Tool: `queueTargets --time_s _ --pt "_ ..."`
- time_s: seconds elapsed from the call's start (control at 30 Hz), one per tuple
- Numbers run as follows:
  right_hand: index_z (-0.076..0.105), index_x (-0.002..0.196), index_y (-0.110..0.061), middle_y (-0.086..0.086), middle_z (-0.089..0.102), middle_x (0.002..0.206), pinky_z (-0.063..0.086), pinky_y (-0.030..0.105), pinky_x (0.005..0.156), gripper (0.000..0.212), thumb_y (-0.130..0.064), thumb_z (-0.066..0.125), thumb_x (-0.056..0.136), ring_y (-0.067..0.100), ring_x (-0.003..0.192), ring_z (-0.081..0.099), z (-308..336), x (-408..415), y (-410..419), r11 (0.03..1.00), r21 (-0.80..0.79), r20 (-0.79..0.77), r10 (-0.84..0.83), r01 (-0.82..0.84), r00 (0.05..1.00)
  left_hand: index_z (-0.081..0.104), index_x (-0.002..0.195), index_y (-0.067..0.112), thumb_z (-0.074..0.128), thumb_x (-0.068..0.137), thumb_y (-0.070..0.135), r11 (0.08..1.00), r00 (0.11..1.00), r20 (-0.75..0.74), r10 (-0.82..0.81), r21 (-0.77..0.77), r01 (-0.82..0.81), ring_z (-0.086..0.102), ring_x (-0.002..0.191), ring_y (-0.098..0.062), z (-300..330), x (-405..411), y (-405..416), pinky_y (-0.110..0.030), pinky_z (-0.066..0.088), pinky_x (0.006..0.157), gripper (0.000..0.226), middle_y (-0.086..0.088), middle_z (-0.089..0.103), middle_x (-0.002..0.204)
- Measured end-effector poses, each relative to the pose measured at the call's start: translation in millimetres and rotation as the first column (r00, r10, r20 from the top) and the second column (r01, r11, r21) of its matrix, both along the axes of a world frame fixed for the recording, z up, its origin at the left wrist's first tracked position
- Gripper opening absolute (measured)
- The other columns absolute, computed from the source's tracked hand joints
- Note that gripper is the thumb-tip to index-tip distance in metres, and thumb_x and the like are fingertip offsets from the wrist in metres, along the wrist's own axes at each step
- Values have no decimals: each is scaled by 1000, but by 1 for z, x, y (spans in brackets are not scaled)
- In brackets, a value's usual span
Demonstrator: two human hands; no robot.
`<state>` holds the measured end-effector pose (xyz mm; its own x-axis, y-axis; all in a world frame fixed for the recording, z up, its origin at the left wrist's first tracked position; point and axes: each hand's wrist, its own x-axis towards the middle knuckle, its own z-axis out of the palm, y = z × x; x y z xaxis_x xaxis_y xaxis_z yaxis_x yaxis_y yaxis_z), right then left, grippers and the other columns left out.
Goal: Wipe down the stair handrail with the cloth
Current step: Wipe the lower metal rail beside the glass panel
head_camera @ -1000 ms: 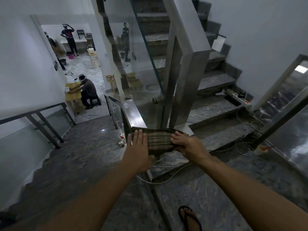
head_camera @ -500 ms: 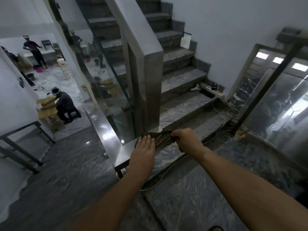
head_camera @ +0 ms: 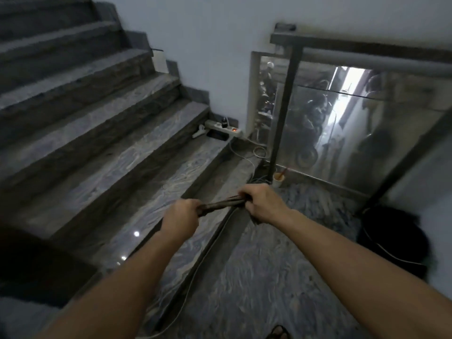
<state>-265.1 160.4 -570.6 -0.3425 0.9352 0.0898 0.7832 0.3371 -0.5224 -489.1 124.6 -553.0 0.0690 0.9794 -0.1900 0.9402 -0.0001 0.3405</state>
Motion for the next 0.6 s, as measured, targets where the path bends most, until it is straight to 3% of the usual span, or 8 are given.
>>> queueTargets --time_s 0.07,0.2,0.33,0.43,0.6 --pt "69 91 -11 12 68 91 50 37 75 18 -9 59 77 29 86 61 13 50 29 997 -16 16 -77 77 997 68 94 25 54 89 17 999 999 20 -32 5 32 64 74 -20 11 45 48 -39 57 69 17 -1 67 81" --pt "72 97 -16 9 62 97 50 39 80 27 -21 55 77 29 91 59 35 146 66 983 -40 88 -174 178 981 68 87 30 61 86 26 984 982 90 -168 -50 173 61 80 -18 37 136 122 -32 47 68 9 2 65 82" --pt "68 110 -18 7 52 104 46 37 84 26 -17 56 87 26 98 53 49 237 85 941 -36 168 -325 335 931 73 96 26 69 80 31 960 946 180 -270 -27 279 63 87 -19 52 227 173 -31 50 76 17 0 66 88" --pt "64 117 -23 7 58 107 46 39 85 29 -20 52 91 29 101 55 47 302 90 906 -72 220 -394 417 893 71 104 24 62 86 31 920 899 247 -362 -64 388 63 95 -21 53 300 204 -37 52 88 21 -3 68 100" --pt "61 108 -30 4 65 96 45 33 70 20 -22 51 92 24 85 58 34 400 89 805 -141 242 -536 576 809 73 96 24 63 83 23 813 798 245 -550 -60 579 65 87 -18 31 415 247 -38 55 82 16 1 69 89"
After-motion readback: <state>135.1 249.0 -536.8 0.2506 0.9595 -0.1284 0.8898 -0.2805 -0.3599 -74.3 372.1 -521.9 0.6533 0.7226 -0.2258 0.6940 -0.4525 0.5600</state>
